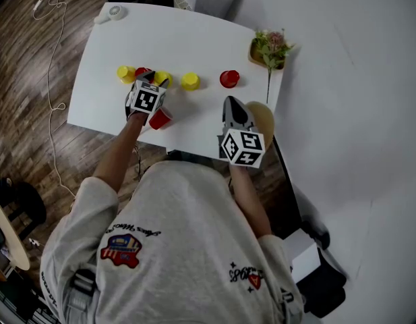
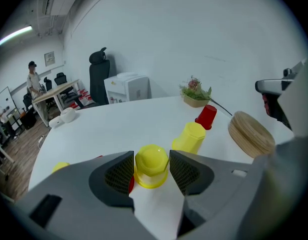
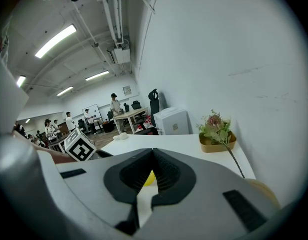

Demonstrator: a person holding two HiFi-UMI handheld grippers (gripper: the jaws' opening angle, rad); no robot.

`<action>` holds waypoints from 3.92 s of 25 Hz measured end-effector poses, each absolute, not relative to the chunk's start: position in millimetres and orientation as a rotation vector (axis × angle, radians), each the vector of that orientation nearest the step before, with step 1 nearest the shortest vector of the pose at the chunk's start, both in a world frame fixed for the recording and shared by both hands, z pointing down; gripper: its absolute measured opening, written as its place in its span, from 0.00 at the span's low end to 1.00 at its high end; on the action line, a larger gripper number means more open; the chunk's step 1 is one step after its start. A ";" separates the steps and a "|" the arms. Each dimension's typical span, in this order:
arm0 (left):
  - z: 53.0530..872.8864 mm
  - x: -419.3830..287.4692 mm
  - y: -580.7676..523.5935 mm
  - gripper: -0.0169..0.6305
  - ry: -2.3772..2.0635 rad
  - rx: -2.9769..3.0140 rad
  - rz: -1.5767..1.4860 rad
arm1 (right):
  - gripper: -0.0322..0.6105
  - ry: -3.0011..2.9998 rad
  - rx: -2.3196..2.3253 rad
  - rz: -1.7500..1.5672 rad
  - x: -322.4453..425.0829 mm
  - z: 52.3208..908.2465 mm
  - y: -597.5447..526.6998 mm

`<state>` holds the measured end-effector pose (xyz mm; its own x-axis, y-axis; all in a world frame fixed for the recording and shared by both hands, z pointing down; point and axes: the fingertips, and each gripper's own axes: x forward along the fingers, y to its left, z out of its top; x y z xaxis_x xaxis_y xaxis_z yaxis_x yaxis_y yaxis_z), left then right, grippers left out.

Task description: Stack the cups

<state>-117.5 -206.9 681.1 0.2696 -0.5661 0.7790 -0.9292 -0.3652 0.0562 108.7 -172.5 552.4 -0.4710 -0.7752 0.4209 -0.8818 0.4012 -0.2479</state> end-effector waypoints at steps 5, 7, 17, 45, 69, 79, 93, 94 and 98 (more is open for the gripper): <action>667.7 -122.9 -207.4 0.38 -1.355 2.070 0.886 | 0.05 -2.425 1.468 0.651 110.0 552.1 -172.6; 659.9 -125.5 -205.7 0.39 -1.358 2.083 0.871 | 0.05 -2.430 1.468 0.653 107.8 551.3 -172.0; 636.1 -126.4 -175.0 0.39 -1.314 2.127 0.726 | 0.05 -2.455 1.445 0.642 97.6 547.1 -165.0; 727.4 -111.0 -15.8 0.45 -1.255 2.110 0.783 | 0.05 -2.487 1.317 0.618 55.7 552.9 -85.5; 742.9 -110.8 -17.4 0.40 -1.202 2.081 0.846 | 0.05 -2.489 1.287 0.600 53.7 548.0 -88.0; 725.8 -115.2 -25.0 0.36 -1.302 2.125 0.786 | 0.05 -2.480 1.315 0.615 67.6 548.0 -87.1; 685.8 -119.5 -41.4 0.34 -1.370 2.176 0.659 | 0.05 -2.502 1.311 0.628 62.5 547.7 -88.2; 682.2 -118.2 -43.4 0.34 -1.368 2.182 0.657 | 0.05 -2.501 1.315 0.629 63.7 547.8 -88.8; 670.3 -118.2 -49.9 0.34 -1.385 2.198 0.640 | 0.05 -2.496 1.330 0.637 68.2 547.3 -89.7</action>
<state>-118.2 -49.9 670.3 0.3844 -0.6976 0.6047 -0.9126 -0.3858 0.1351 68.2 -89.7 547.3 -0.5559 -0.7257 0.4055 -0.8312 0.4899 -0.2627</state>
